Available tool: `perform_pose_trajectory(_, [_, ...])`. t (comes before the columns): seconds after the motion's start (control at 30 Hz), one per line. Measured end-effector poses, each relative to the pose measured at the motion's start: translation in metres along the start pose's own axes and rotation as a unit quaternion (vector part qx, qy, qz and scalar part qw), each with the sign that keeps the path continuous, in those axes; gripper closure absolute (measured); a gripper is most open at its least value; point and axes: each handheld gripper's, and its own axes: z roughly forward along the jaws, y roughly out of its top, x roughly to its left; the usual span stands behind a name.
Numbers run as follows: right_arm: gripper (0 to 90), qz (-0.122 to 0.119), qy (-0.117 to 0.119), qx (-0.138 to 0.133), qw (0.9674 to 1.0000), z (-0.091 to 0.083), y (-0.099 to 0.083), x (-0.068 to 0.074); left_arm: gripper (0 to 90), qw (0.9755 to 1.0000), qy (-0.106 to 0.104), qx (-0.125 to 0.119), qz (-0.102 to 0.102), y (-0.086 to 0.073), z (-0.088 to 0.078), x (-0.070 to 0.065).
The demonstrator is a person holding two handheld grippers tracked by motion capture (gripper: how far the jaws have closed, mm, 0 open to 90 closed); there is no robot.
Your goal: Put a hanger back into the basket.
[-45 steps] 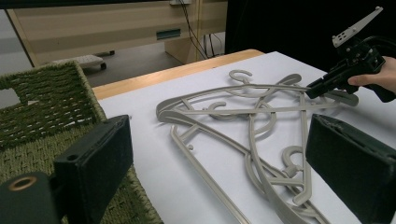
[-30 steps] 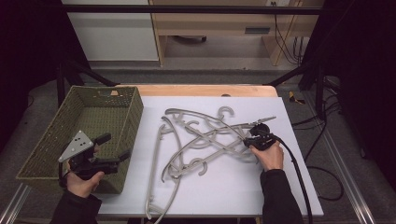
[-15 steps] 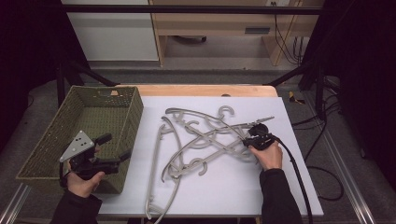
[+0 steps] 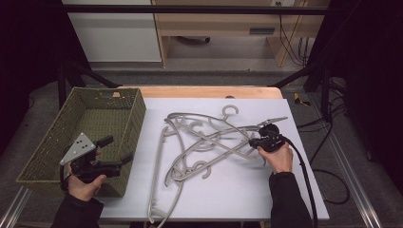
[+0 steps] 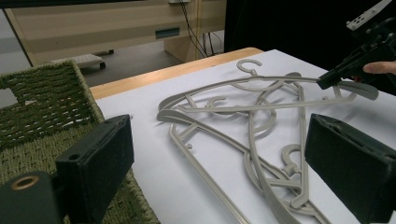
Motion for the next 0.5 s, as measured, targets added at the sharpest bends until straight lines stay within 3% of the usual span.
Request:
perform_pose_trajectory(0.4, [83.2,-0.013,-0.001,-0.027,0.9995,-0.020,0.000,0.000,7.8,1.0000,-0.001,-0.001,0.000,0.001,0.000,-0.001])
perform_pose_trajectory(0.5, [83.1,-0.010,0.020,-0.043,0.9988,-0.028,0.002,0.000,7.8,1.0000,-0.002,-0.003,0.000,0.001,-0.001,-0.001])
